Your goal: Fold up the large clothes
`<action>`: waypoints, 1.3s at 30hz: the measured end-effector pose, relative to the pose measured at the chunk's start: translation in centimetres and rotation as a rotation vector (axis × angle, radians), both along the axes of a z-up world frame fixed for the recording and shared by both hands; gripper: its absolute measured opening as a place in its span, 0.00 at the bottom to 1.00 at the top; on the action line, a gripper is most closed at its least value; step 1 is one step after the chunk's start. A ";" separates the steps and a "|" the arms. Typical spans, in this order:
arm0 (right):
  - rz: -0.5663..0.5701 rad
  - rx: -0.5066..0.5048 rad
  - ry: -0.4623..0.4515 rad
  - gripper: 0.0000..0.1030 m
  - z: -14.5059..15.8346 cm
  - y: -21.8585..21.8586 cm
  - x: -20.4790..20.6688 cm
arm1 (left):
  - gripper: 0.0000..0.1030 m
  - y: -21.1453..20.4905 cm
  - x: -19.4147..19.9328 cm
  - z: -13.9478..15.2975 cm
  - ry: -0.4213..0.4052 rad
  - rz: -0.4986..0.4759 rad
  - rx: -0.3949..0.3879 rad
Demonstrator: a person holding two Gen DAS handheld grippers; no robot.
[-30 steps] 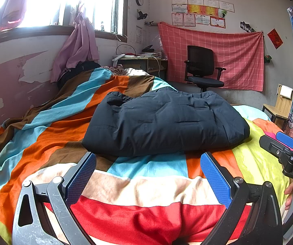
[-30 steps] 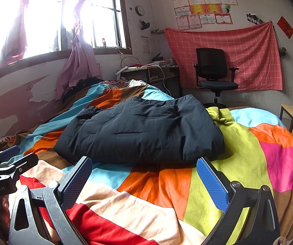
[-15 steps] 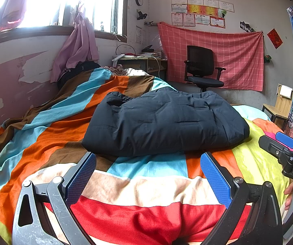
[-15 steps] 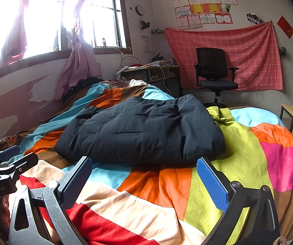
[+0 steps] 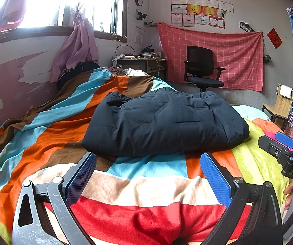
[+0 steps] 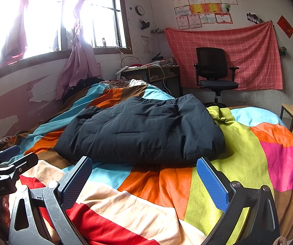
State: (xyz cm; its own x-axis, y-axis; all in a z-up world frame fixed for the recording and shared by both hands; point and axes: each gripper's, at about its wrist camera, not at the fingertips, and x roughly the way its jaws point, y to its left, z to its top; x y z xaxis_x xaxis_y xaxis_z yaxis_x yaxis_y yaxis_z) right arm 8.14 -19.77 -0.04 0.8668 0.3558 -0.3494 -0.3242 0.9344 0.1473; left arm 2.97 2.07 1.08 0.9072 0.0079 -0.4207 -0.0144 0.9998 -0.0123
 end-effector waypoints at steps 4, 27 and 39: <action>0.000 0.000 0.001 1.00 0.0 0.0 0.0 | 0.97 0.0 0.0 0.0 0.000 0.000 0.000; -0.001 0.002 0.000 1.00 0.0 0.0 0.0 | 0.97 0.2 0.0 0.6 -0.009 -0.016 0.011; -0.002 0.003 0.000 1.00 0.0 0.1 0.0 | 0.97 0.1 -0.1 0.5 -0.009 -0.015 0.011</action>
